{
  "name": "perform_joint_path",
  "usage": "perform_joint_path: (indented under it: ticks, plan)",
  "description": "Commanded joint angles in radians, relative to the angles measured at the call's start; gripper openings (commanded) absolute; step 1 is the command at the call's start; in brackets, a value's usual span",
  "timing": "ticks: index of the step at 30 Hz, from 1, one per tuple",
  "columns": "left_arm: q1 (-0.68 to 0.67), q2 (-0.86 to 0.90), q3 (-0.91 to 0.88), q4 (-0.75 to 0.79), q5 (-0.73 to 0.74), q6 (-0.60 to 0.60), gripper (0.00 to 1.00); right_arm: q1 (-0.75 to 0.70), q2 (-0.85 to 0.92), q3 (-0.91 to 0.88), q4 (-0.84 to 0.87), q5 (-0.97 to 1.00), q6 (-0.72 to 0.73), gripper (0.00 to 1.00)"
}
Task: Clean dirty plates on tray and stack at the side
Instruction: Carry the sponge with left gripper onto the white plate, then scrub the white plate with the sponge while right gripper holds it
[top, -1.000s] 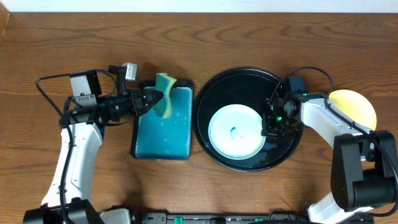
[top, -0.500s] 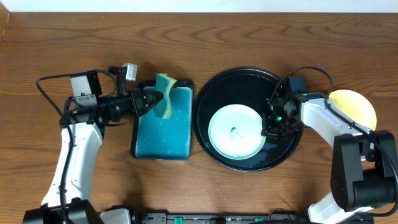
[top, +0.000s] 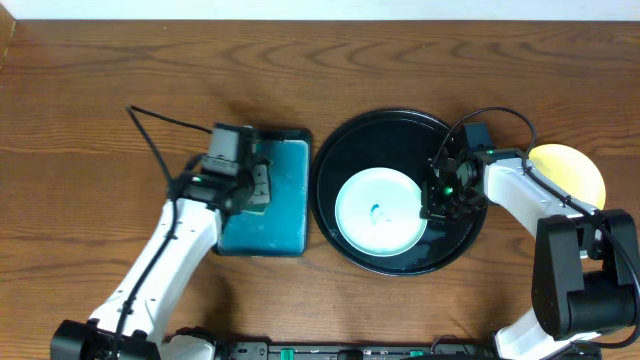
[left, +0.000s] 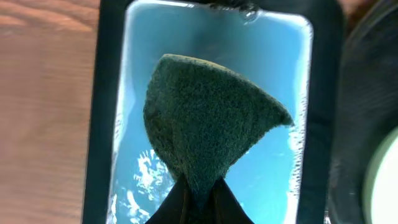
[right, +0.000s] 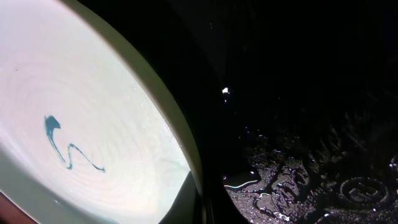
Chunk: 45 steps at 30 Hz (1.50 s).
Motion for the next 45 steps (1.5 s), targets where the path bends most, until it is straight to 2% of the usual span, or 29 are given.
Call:
perform_joint_path:
  ticks: [1, 7, 12, 18, 23, 28, 33, 36, 40, 45]
  plan:
    - [-0.071, -0.002, 0.046, -0.042, -0.184, -0.076, 0.07, 0.007, -0.005, -0.011, -0.001, 0.022, 0.011, 0.01]
    - [-0.084, 0.061, 0.172, -0.201, -0.167, -0.115, 0.07, 0.007, -0.005, -0.011, -0.001, 0.022, 0.011, 0.01]
    - [-0.084, 0.158, 0.231, -0.257, -0.042, -0.074, 0.07, 0.007, -0.005, -0.011, -0.002, 0.022, 0.011, 0.01]
    - [-0.084, 0.193, 0.240, -0.269, -0.036, -0.068, 0.07, 0.007, -0.005, -0.011, -0.001, 0.022, 0.011, 0.01]
    - [-0.106, 0.193, 0.291, -0.282, 0.021, -0.003, 0.08, 0.007, -0.005, -0.011, -0.001, 0.022, 0.011, 0.01]
    - [-0.212, 0.194, 0.322, -0.158, 0.125, 0.027, 0.08, 0.007, -0.005, -0.011, -0.001, 0.022, 0.011, 0.01]
    - [-0.353, 0.224, 0.319, -0.002, 0.128, 0.027, 0.07, 0.007, -0.005, -0.011, -0.001, 0.022, 0.011, 0.01]
    - [-0.412, 0.266, 0.319, 0.040, 0.128, 0.010, 0.07, 0.007, -0.005, -0.011, -0.001, 0.022, 0.011, 0.01]
    - [-0.479, 0.367, 0.319, 0.065, 0.134, -0.082, 0.07, 0.007, -0.005, -0.011, -0.001, 0.022, 0.011, 0.01]
    - [-0.532, 0.457, 0.319, 0.103, 0.199, -0.087, 0.07, 0.007, -0.005, -0.011, -0.001, 0.022, 0.011, 0.01]
